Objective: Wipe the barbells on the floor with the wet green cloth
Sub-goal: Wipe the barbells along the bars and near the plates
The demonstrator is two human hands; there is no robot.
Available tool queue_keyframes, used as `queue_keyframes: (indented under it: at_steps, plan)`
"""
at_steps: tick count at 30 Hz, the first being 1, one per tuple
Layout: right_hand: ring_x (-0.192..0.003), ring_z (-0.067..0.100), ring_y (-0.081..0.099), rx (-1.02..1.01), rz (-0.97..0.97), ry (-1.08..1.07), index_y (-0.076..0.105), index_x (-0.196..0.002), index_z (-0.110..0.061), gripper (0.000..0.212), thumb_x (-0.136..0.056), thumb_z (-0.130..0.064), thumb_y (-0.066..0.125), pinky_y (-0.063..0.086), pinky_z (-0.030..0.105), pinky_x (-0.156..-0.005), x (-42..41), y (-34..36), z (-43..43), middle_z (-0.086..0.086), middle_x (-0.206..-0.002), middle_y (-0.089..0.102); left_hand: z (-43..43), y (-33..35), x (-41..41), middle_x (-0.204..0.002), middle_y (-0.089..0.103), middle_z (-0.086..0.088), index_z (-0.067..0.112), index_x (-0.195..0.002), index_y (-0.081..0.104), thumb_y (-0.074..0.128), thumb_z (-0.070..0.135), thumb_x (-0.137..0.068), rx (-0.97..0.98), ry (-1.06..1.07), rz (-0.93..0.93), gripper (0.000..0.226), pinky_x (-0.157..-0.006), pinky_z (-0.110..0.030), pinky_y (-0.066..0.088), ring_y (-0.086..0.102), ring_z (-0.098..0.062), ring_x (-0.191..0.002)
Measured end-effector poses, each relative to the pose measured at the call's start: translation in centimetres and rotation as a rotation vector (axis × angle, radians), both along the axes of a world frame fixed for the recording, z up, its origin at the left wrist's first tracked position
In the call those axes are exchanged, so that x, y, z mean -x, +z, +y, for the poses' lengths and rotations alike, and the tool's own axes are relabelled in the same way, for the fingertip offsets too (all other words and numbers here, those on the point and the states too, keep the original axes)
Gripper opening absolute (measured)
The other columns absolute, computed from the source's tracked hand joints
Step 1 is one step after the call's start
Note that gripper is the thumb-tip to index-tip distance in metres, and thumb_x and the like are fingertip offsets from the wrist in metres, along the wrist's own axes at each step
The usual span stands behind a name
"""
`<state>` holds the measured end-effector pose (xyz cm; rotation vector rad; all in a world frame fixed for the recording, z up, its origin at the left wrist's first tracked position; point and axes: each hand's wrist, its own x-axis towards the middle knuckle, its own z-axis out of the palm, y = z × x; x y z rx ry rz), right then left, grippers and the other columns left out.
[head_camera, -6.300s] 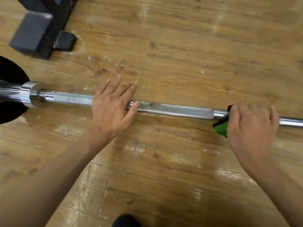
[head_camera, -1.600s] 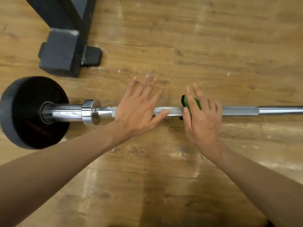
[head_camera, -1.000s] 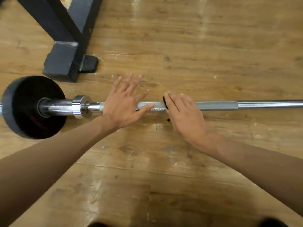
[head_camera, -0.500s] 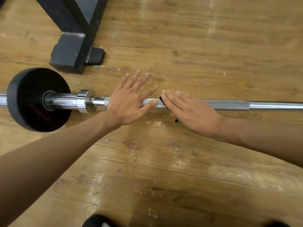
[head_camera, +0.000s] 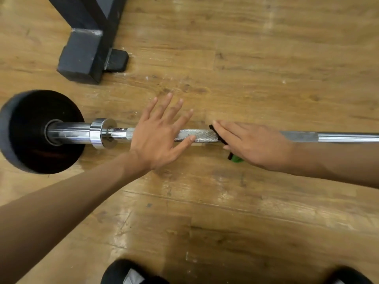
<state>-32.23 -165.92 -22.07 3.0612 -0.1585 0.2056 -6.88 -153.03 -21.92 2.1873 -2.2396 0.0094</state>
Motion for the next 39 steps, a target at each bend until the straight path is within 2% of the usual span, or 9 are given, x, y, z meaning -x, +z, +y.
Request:
queue_keyframes:
  at_steps: [2, 6, 11, 14, 17, 22, 27, 30, 39]
  plan:
    - [-0.098, 0.034, 0.072, -0.065, 0.028, -0.037, 0.048, -0.145, 0.007, 0.060, -0.107, -0.036, 0.032, 0.060, 0.038, -0.062, -1.0, 0.0, 0.7, 0.022, -0.128, 0.066, 0.6, 0.0, 0.3, -0.164, 0.039, -0.011, 0.019, -0.160, 0.038, 0.018, 0.068, -0.104, 0.003, 0.003, -0.010, 0.078, -0.128, -0.055, 0.014, 0.020, -0.032, -0.159]
    - [-0.108, 0.035, 0.071, -0.163, 0.093, 0.025, 0.032, -0.156, -0.003, 0.068, -0.109, -0.051, 0.023, 0.064, 0.041, -0.064, 2.3, 0.7, -0.2, 0.019, -0.138, 0.060, 1.6, -0.2, 0.6, -0.165, 0.039, -0.011, 0.014, -0.164, 0.028, 0.023, 0.067, -0.104, 0.020, 0.007, -0.024, 0.081, -0.128, -0.053, 0.014, 0.020, -0.031, -0.159]
    - [-0.105, 0.042, 0.068, -0.105, 0.082, 0.067, 0.038, -0.148, 0.007, 0.063, -0.110, -0.044, 0.030, 0.064, 0.048, -0.067, 3.6, 0.5, 0.1, 0.028, -0.131, 0.060, 3.1, -0.3, 1.2, -0.165, 0.038, -0.010, 0.014, -0.164, 0.029, 0.024, 0.067, -0.103, 0.000, 0.001, -0.053, 0.080, -0.128, -0.054, 0.016, 0.020, -0.031, -0.159]
    - [-0.098, 0.036, 0.068, -0.077, 0.090, 0.059, 0.045, -0.146, 0.010, 0.064, -0.109, -0.040, 0.033, 0.060, 0.040, -0.058, 1.2, 0.7, 2.5, 0.026, -0.127, 0.062, 3.5, -0.2, 1.4, -0.164, 0.040, -0.010, 0.014, -0.163, 0.030, 0.023, 0.067, -0.104, 0.010, -0.017, -0.060, 0.080, -0.126, -0.057, 0.019, 0.022, -0.033, -0.158]
    - [-0.104, 0.032, 0.069, -0.052, 0.093, 0.081, 0.050, -0.146, 0.009, 0.061, -0.107, -0.036, 0.036, 0.059, 0.034, -0.063, 0.6, 1.4, 3.1, 0.025, -0.136, 0.062, 3.8, -0.3, 1.5, -0.163, 0.042, -0.011, 0.014, -0.163, 0.032, 0.024, 0.067, -0.104, 0.026, -0.018, -0.070, 0.079, -0.126, -0.058, 0.020, 0.025, -0.034, -0.157]
    - [-0.121, 0.039, 0.057, -0.130, 0.059, 0.075, 0.035, -0.154, 0.005, 0.055, -0.111, -0.030, 0.035, 0.063, 0.045, -0.076, 5.8, 0.8, 2.0, 0.026, -0.156, 0.044, 4.4, -0.3, 1.9, -0.162, 0.043, -0.012, 0.015, -0.162, 0.034, 0.024, 0.064, -0.105, 0.027, -0.008, -0.069, 0.076, -0.127, -0.057, 0.017, 0.024, -0.034, -0.157]
    - [-0.106, 0.042, 0.067, -0.087, -0.003, -0.035, 0.044, -0.146, 0.013, 0.056, -0.109, -0.028, 0.034, 0.063, 0.046, -0.064, 1.7, -0.1, 4.3, 0.031, -0.136, 0.059, 4.7, -0.3, 2.1, -0.161, 0.045, -0.011, 0.017, -0.159, 0.041, 0.025, 0.061, -0.106, 0.034, -0.017, -0.039, 0.071, -0.126, -0.057, 0.021, 0.027, -0.034, -0.156]
    - [-0.105, 0.038, 0.068, -0.122, 0.043, -0.014, 0.041, -0.148, 0.012, 0.059, -0.109, -0.031, 0.032, 0.062, 0.046, -0.068, -1.0, -0.3, 5.2, 0.029, -0.134, 0.059, 4.8, -0.3, 2.2, -0.160, 0.046, -0.013, 0.015, -0.158, 0.043, 0.026, 0.060, -0.106, 0.044, -0.020, -0.031, 0.070, -0.125, -0.057, 0.022, 0.028, -0.035, -0.156]
    - [-0.101, 0.041, 0.072, -0.074, 0.061, 0.010, 0.045, -0.144, 0.011, 0.052, -0.113, -0.029, 0.034, 0.063, 0.045, -0.072, 9.1, 1.3, 0.8, 0.030, -0.128, 0.065, 5.5, -0.4, 2.3, -0.160, 0.046, -0.010, 0.022, -0.158, 0.045, 0.029, 0.058, -0.107, 0.042, -0.041, -0.036, 0.065, -0.125, -0.056, 0.022, 0.029, -0.037, -0.155]
